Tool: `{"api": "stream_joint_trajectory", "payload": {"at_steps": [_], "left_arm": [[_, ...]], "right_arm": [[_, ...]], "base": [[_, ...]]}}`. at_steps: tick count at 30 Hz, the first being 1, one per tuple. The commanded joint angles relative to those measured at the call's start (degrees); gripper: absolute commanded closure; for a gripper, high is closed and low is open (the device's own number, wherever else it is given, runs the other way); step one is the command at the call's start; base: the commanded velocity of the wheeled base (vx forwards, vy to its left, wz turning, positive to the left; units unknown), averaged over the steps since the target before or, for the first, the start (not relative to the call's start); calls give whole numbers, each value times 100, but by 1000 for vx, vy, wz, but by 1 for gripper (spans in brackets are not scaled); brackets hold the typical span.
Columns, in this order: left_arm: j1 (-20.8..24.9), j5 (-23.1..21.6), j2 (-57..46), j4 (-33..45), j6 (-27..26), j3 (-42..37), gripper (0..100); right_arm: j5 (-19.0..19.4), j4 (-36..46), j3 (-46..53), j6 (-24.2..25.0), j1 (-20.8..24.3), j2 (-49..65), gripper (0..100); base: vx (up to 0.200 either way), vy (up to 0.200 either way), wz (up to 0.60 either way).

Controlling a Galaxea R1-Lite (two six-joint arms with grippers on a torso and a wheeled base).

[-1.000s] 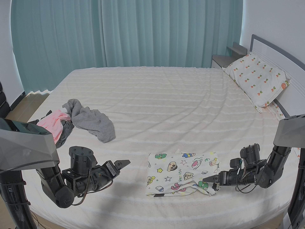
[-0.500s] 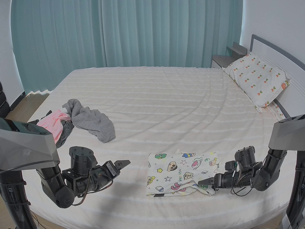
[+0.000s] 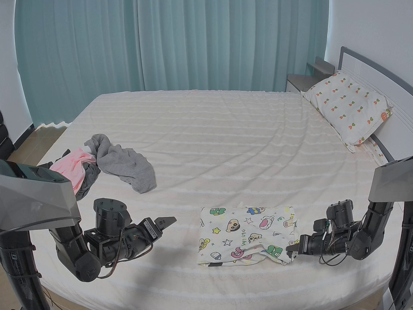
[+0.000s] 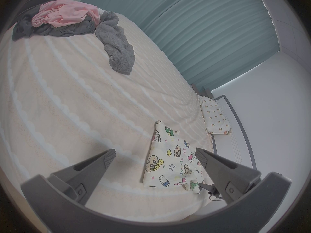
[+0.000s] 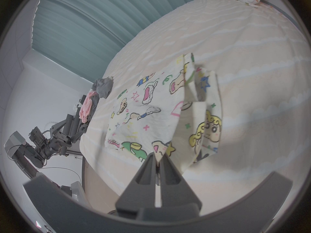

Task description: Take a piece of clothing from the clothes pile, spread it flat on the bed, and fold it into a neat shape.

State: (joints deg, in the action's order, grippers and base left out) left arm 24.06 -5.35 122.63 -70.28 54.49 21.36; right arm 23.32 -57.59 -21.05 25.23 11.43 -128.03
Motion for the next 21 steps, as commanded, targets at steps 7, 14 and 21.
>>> {"api": "stream_joint_trajectory", "payload": {"at_steps": [7, 14, 21], "left_arm": [[2, -1, 7, -3, 0, 0, 0], [2, -1, 7, -3, 0, 0, 0], [19, -1, 33, -3, 0, 9, 0]], "right_arm": [[-12, 81, 172, -511, -388, -153, 100], [-73, 72, 444, -906, -291, -144, 100], [-346, 28, 488, -1196, -229, -153, 100]], "base": [[0, 0, 0], [0, 0, 0], [0, 0, 0]]}}
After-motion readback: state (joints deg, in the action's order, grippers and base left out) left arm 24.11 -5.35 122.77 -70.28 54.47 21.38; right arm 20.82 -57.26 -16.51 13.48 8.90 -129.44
